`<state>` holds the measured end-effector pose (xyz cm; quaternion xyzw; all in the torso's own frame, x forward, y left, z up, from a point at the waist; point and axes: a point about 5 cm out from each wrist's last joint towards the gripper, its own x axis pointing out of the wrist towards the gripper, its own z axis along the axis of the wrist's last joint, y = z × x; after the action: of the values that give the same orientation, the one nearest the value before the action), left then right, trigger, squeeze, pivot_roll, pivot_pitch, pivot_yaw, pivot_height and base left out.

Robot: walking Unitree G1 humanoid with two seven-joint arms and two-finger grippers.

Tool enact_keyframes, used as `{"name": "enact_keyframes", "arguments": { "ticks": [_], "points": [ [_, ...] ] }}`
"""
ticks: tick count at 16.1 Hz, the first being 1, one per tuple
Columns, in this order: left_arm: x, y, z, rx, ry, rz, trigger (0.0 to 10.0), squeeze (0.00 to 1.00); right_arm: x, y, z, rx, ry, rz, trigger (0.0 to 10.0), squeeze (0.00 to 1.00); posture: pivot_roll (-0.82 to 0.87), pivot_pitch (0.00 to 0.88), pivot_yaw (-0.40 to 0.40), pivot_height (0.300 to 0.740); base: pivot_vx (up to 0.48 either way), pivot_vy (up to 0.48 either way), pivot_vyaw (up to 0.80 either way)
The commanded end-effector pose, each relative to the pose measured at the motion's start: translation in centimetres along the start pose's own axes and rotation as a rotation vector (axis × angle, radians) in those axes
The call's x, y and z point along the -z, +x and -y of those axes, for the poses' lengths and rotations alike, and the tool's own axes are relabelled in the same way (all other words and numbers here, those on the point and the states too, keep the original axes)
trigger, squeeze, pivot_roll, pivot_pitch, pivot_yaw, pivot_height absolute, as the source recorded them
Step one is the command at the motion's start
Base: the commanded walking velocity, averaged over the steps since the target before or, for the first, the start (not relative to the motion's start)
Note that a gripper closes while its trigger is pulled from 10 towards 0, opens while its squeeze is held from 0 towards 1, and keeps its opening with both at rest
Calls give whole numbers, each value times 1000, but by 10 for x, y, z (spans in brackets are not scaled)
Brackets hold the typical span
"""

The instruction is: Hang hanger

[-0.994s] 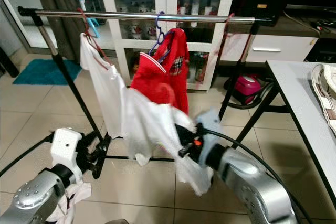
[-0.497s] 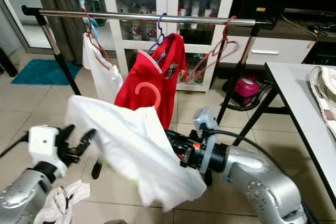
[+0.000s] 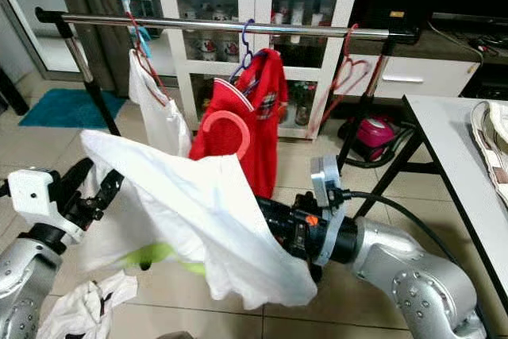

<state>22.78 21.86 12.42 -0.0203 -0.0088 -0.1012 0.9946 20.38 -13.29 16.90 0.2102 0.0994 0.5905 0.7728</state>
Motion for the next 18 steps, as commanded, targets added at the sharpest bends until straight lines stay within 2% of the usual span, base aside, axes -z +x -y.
{"name": "enact_keyframes", "arguments": {
  "ticks": [1, 3, 4, 7, 10, 11, 12, 18],
  "points": [
    [-4, 1, -7, 0, 29, 20, 10000, 0, -7, 0, -7, -42, -18, 18, 10000, 0, -19, 0, 49, 740, 0, 0, 0],
    [-9, 1, -6, 75, 45, 29, 10000, 0, -7, -1, -8, -47, -10, 18, 10000, 0, -19, 0, 49, 740, 0, 0, 0],
    [-7, -6, -8, 136, 80, -8, 10000, 0, -6, -3, -7, -29, -10, 17, 10000, 0, -26, 0, 58, 740, 0, 0, 0],
    [-11, -7, -24, 81, 106, -4, 10000, 0, -8, -3, -8, -33, -3, 29, 10000, 0, -23, 0, 54, 740, 0, 0, 0],
    [-5, 1, -37, 108, 122, -68, 10000, 0, -9, -2, -11, -52, 13, 47, 10000, 0, -16, 0, 46, 740, 0, 0, 0],
    [-5, 2, -37, 130, 118, -70, 3647, 0, -9, -2, -11, -51, 12, 45, 10000, 0, -21, 0, 50, 740, 0, 0, 0],
    [-4, 4, -35, 172, 106, -79, 0, 0, -9, -2, -11, -49, 10, 45, 10000, 0, -23, 0, 51, 740, 0, 0, 0],
    [3, 14, -34, 229, 106, -95, 0, 0, -11, -4, -13, -44, 5, 51, 10000, 0, -41, 0, 59, 740, 0, 0, 0]
  ]
}}
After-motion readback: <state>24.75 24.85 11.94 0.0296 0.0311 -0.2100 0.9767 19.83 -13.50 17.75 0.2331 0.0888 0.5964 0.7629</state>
